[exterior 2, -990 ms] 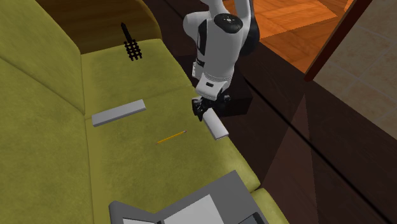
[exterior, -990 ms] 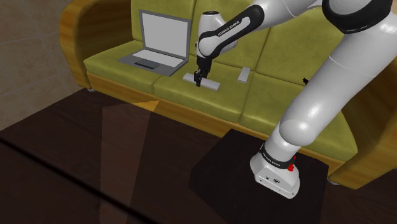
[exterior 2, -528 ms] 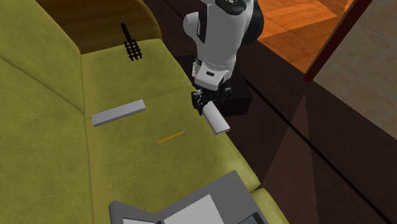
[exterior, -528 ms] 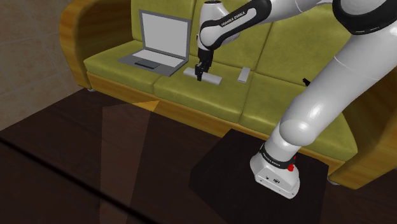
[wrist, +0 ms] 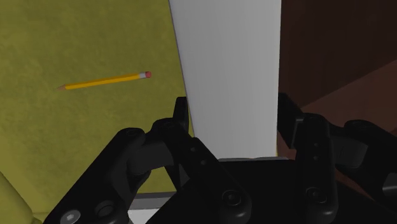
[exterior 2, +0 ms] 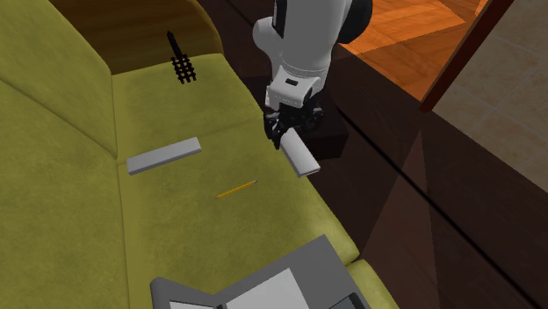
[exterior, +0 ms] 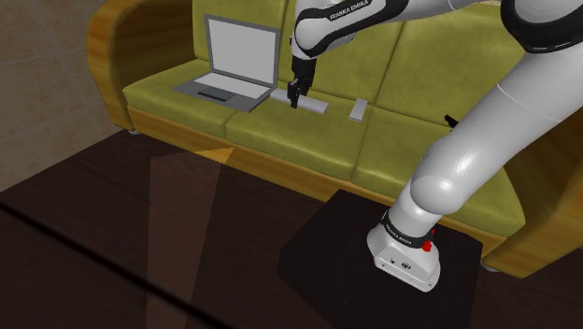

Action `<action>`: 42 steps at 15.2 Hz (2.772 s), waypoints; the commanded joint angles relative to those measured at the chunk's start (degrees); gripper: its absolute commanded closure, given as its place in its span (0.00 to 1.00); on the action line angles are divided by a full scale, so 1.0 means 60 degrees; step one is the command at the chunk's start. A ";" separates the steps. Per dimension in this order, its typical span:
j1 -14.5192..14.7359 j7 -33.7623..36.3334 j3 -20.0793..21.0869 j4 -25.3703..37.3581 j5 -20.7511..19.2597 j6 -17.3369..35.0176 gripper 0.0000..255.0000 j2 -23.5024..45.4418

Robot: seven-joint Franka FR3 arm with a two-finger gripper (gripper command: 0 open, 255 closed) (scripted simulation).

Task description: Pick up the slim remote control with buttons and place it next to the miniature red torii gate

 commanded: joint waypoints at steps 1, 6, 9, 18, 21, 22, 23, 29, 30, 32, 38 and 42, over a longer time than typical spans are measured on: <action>0.0008 -0.0017 0.0014 0.0196 0.0011 -0.0290 1.00 -0.0093; 0.0020 -0.0065 0.0040 0.0666 0.0035 -0.0942 1.00 -0.0277; 0.0027 -0.0095 0.0055 0.0971 0.0050 -0.1330 1.00 -0.0362; 0.0049 -0.0190 0.0095 0.1990 0.0096 -0.2485 1.00 -0.0501; -0.0022 -0.0343 0.0010 0.1875 0.0050 -0.2628 1.00 -0.0777; -0.0098 -0.0484 -0.0084 0.1624 -0.0007 -0.2623 1.00 -0.1042; -0.0175 -0.0629 -0.0181 0.1383 -0.0068 -0.2625 1.00 -0.1304; -0.0692 -0.1556 -0.0825 0.0174 -0.0523 -0.2749 1.00 -0.2773; -0.0787 -0.1722 -0.0943 0.0011 -0.0613 -0.2786 1.00 -0.2999; -0.0986 -0.2064 -0.1188 -0.0282 -0.0802 -0.2870 1.00 -0.3433; -0.1631 -0.3180 -0.1998 -0.0899 -0.1439 -0.3176 1.00 -0.4559; -0.2074 -0.3995 -0.2606 -0.1089 -0.1903 -0.3392 1.00 -0.5133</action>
